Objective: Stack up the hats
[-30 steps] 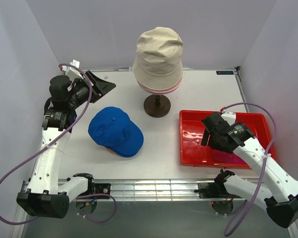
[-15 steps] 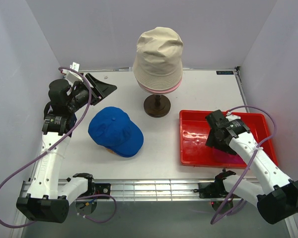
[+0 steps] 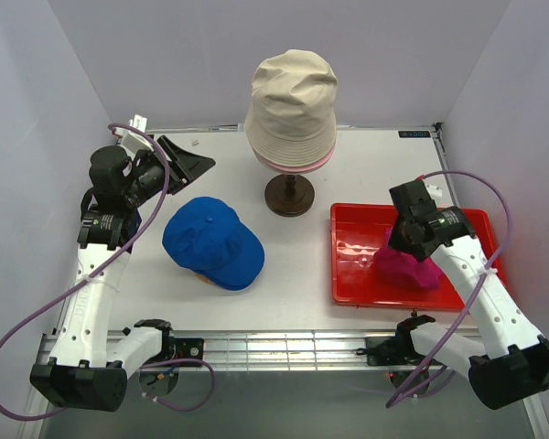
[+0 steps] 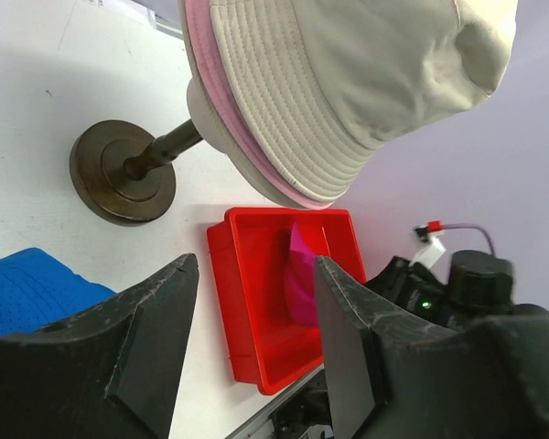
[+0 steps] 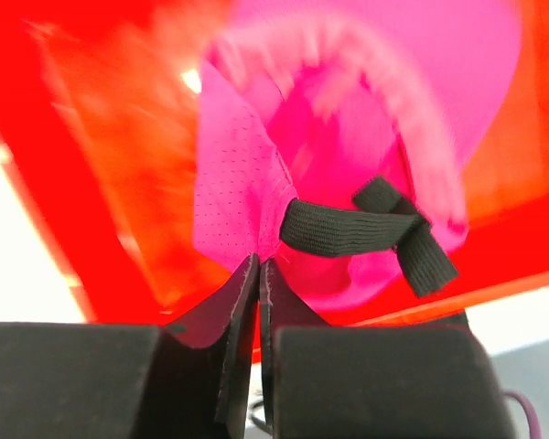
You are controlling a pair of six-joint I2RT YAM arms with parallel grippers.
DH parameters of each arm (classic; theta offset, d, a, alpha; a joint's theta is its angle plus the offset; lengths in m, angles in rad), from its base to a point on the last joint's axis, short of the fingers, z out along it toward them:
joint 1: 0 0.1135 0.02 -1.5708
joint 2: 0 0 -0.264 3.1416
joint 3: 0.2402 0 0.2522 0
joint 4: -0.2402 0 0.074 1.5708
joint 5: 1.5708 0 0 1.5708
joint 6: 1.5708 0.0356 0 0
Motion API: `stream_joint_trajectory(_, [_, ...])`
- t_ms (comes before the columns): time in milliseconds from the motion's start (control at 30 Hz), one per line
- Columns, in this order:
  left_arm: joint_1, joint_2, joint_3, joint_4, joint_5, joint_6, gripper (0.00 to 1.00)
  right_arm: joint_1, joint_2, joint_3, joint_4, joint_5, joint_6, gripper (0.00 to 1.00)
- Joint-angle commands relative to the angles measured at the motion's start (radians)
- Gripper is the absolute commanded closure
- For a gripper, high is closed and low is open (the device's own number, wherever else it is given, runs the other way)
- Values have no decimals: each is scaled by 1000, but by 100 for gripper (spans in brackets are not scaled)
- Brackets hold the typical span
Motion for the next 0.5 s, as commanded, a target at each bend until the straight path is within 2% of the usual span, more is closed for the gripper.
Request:
stream_joint_trajectory(0, [-4, -35, -1, -14, 11, 32, 37, -3, -25, 143, -4, -31, -50, 92])
stream_joint_trajectory(133, [-4, -43, 5, -31, 2, 43, 37, -3, -5, 305, -24, -134, -74, 92])
stream_joint_trajectory(233, [-4, -46, 10, -37, 5, 45, 37, -3, 17, 365, -30, -200, -94, 92])
stream_joint_trajectory(400, [-4, -54, 11, -46, 8, 45, 38, -3, 58, 346, -21, -251, -108, 92])
stream_joint_trajectory(467, [-5, -52, 13, -51, 6, 48, 38, -3, 31, 295, 66, -298, -73, 92])
